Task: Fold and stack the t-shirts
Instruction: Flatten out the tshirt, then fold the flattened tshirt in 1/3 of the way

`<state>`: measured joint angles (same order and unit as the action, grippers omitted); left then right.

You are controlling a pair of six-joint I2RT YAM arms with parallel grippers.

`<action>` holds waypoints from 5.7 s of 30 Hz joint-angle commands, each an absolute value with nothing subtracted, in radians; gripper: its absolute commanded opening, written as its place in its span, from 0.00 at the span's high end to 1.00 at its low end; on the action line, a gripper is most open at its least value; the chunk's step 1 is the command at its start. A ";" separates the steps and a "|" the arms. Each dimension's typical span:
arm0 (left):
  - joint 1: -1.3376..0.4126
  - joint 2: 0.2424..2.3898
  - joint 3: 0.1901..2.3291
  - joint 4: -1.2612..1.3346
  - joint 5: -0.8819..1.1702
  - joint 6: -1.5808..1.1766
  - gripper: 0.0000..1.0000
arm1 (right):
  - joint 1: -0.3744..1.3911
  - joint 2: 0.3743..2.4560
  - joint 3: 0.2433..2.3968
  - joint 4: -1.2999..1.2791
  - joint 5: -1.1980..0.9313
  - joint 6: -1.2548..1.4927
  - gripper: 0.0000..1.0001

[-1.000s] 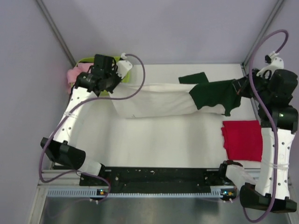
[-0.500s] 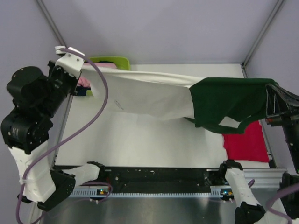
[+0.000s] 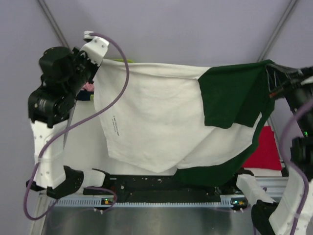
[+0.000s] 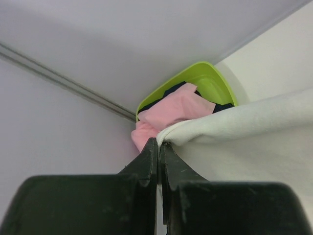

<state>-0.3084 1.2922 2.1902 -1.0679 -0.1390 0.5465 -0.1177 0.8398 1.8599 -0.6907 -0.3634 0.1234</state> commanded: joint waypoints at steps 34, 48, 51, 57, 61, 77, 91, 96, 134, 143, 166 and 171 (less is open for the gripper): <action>-0.299 1.510 1.432 -0.972 0.302 1.009 0.34 | 0.080 1.423 1.191 -0.687 -0.005 0.320 0.30; -0.287 1.560 0.991 -0.536 0.143 1.144 0.21 | 0.543 1.100 0.556 -0.629 -0.054 0.790 0.30; -0.287 1.598 0.971 -0.473 0.141 1.147 0.21 | 0.568 1.185 0.532 -0.569 -0.043 0.798 0.32; -0.282 1.647 0.930 -0.396 0.101 1.135 0.35 | 0.568 1.244 0.494 -0.517 -0.054 0.787 0.88; -0.261 1.638 0.940 -0.417 0.081 1.124 0.93 | 0.479 1.077 0.505 -0.586 -0.006 0.758 1.00; -0.195 1.385 1.279 -0.760 0.035 1.058 1.00 | 0.083 0.775 1.202 -0.883 0.057 0.540 1.00; -0.195 1.379 1.897 -1.100 -0.040 0.954 1.00 | 0.020 0.910 1.931 -0.956 0.288 0.264 1.00; -0.195 1.434 2.101 -1.060 -0.038 0.862 1.00 | 0.020 0.995 2.059 -0.940 0.327 0.180 1.00; -0.247 1.626 1.920 -0.543 0.139 0.791 1.00 | -0.442 1.120 1.713 -0.578 -0.348 0.462 1.00; -0.245 1.479 1.508 -0.937 0.242 0.891 1.00 | -0.439 0.780 1.157 -0.788 -0.420 0.552 1.00; -0.245 1.604 1.342 -0.833 0.238 0.652 1.00 | -0.296 1.219 0.906 -0.325 -0.483 0.494 1.00; -0.244 1.690 1.362 -0.752 0.183 0.655 1.00 | -0.284 1.452 1.061 -0.296 -0.443 0.463 1.00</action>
